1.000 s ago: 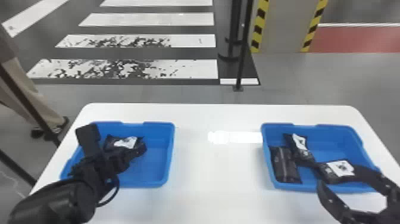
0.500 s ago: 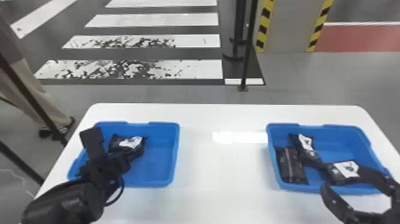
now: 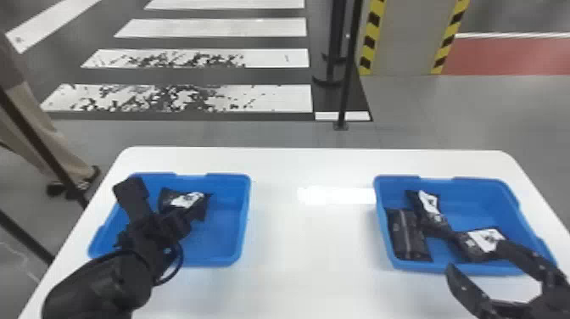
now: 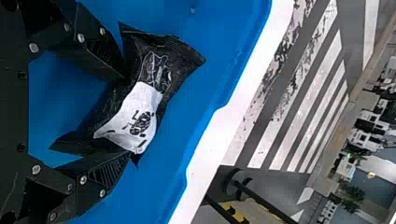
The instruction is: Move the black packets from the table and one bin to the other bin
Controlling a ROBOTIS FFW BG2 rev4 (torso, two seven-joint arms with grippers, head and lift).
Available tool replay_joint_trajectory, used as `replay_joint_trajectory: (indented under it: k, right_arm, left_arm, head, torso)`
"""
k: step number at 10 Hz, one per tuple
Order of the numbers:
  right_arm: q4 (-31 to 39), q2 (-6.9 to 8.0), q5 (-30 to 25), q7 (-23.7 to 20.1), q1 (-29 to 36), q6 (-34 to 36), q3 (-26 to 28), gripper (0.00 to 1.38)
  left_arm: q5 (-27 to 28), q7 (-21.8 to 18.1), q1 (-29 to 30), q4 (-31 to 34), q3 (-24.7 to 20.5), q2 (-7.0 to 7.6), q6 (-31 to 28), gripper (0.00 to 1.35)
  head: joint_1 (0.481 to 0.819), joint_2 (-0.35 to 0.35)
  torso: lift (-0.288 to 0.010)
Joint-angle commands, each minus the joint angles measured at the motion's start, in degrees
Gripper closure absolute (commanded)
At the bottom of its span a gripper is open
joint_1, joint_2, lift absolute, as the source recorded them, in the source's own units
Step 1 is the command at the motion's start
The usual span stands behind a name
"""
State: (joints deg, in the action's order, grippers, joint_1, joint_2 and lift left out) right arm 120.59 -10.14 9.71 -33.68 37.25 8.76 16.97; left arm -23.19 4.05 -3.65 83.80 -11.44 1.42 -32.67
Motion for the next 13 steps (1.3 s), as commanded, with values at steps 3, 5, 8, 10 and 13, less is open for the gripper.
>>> replay_joint_trajectory:
  k: [3,5,8,10,13]
  right_arm:
    - [-0.6,-0.14,-0.1,-0.6,-0.3,0.9,0.1,0.08]
    - [-0.6,-0.14,-0.1,-0.8,-0.1,0.9,0.2,0.08]
    - [0.0,-0.14,-0.2,-0.8,0.2,0.9,0.4,0.08]
    - [1.3,-0.14,-0.3,-0.8,0.4,0.9,0.4,0.08]
    - [4.6,0.39,0.0,-0.8,0.0,1.1,1.2,0.08]
  left_arm:
    - [-3.7,2.0,0.3,-0.1,0.5,-0.37,-0.4,1.15]
    - [-3.9,1.9,1.8,0.6,1.6,-0.37,7.5,1.21]
    - [0.6,2.0,9.1,13.2,2.2,-0.19,9.9,1.21]
    - [7.0,2.5,17.1,26.2,1.7,-1.07,11.0,1.21]
    - [16.9,-5.5,27.8,35.7,1.0,-1.16,27.2,1.21]
  head:
    - [0.695,0.016]
    - [0.695,0.012]
    - [0.695,0.023]
    - [0.695,0.039]
    - [0.695,0.064]
  torso:
    - [-0.110]
    - [-0.110]
    - [-0.110]
    - [-0.110]
    - [-0.110]
